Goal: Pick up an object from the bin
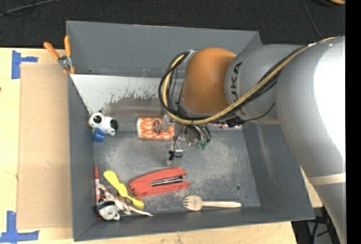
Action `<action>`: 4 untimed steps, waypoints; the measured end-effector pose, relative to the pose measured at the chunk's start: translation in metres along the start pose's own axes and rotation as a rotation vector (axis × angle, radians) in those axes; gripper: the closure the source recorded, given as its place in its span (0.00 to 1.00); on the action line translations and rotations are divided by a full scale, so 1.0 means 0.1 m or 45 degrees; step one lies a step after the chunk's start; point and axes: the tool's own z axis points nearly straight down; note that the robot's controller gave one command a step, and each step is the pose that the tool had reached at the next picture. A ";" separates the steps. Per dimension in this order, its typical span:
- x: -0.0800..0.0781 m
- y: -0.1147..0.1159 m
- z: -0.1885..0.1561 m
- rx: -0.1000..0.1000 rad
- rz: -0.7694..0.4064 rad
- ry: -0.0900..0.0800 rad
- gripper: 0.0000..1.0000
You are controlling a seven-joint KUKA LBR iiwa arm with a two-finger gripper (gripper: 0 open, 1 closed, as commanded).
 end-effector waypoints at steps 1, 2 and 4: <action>0.14 0.18 -0.16 0.002 0.010 -0.004 0.00; 0.20 0.47 -0.27 -0.005 0.067 -0.001 0.00; 0.83 0.42 0.01 -0.006 -0.108 -0.016 1.00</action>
Offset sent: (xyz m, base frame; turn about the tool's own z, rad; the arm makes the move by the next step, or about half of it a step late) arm -0.0199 0.0444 0.0278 0.0557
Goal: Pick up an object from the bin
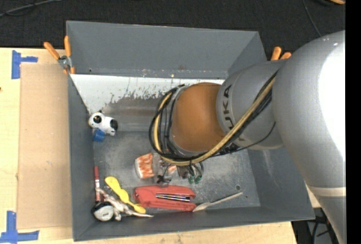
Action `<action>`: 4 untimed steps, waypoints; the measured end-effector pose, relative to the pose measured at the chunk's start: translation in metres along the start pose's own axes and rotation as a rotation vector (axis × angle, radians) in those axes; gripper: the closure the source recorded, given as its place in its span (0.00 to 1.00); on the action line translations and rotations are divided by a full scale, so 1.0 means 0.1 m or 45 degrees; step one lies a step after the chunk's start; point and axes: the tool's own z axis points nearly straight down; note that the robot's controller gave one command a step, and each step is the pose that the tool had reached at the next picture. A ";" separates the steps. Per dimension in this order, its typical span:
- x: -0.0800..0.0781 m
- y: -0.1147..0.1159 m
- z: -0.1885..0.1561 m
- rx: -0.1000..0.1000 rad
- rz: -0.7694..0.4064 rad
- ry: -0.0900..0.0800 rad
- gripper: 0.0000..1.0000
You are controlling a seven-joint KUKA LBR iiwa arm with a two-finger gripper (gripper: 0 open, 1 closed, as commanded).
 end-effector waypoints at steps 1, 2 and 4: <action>0.00 0.00 0.00 0.000 0.000 0.000 1.00; 0.02 0.00 -0.25 0.001 0.001 0.010 1.00; 0.01 0.01 -0.93 0.001 0.001 0.014 1.00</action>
Offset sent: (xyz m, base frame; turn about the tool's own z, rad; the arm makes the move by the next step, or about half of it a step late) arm 0.0000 0.0000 0.0497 0.0003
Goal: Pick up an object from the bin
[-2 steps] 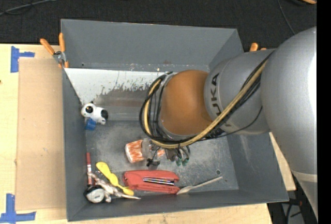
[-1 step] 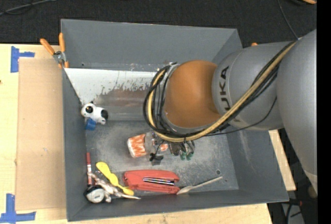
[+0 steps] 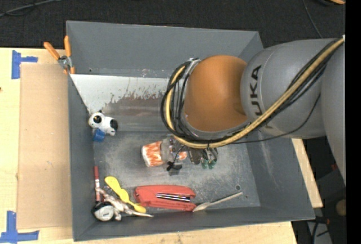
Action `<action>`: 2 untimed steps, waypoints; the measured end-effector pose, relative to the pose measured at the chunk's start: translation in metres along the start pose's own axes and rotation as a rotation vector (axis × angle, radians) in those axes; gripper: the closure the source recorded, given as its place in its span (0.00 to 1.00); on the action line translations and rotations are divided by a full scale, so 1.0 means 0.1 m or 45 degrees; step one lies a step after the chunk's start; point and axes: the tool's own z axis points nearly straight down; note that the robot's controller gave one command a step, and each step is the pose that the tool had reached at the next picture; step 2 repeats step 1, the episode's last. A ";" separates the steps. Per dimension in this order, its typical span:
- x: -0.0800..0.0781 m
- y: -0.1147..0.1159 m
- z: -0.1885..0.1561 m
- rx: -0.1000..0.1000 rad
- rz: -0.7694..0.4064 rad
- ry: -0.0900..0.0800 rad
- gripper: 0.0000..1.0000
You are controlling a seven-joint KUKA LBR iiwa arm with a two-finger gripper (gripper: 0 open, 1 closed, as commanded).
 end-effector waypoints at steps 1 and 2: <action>-0.01 0.00 -0.34 0.000 0.000 -0.002 1.00; -0.01 0.00 -0.34 0.000 0.000 -0.002 1.00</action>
Offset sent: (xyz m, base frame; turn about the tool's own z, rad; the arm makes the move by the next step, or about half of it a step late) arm 0.0010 0.0003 0.0415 -0.0001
